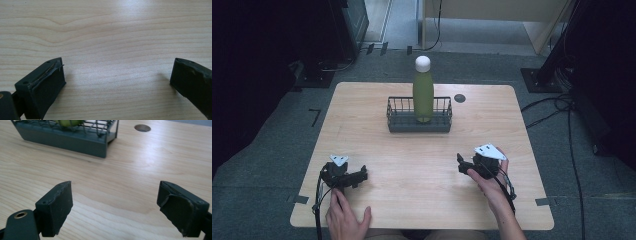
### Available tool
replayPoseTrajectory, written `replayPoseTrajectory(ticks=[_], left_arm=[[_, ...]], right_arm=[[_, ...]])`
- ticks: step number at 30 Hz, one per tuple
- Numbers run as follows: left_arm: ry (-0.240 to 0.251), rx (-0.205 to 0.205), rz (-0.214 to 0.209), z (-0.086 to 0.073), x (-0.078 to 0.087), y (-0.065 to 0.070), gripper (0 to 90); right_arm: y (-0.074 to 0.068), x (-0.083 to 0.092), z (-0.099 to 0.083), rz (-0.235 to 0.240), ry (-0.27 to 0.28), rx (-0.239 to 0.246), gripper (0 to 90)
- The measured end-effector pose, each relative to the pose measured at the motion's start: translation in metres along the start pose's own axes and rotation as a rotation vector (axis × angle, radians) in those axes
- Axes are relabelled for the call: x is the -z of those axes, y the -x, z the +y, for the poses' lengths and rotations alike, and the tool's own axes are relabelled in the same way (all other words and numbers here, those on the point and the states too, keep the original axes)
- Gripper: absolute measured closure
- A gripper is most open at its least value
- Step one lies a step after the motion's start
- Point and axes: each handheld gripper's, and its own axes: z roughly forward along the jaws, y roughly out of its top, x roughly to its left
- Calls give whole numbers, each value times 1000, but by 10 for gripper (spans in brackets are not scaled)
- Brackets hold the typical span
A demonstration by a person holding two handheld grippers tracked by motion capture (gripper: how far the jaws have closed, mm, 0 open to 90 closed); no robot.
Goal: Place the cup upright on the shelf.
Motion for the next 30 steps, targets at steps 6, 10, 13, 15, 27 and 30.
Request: replayPoseTrajectory(ticks=[6, 10, 13, 15, 27, 30], left_arm=[[0, 0, 0, 0, 0, 0, 0], [0, 0, 0, 0, 0, 0, 0], [0, 0, 0, 0, 0, 0, 0], [0, 0, 0, 0, 0, 0, 0], [0, 0, 0, 0, 0, 0, 0], [0, 0, 0, 0, 0, 0, 0]], right_arm=[[20, 9, -14, -37, -6, -31, 134], [34, 15, -22, -68, -14, -43, 135], [43, 20, -28, -90, -19, -52, 134], [49, 22, -33, -101, -29, -60, 134], [78, 34, -59, -162, -81, -102, 133], [85, 36, -66, -179, -103, -116, 133]])
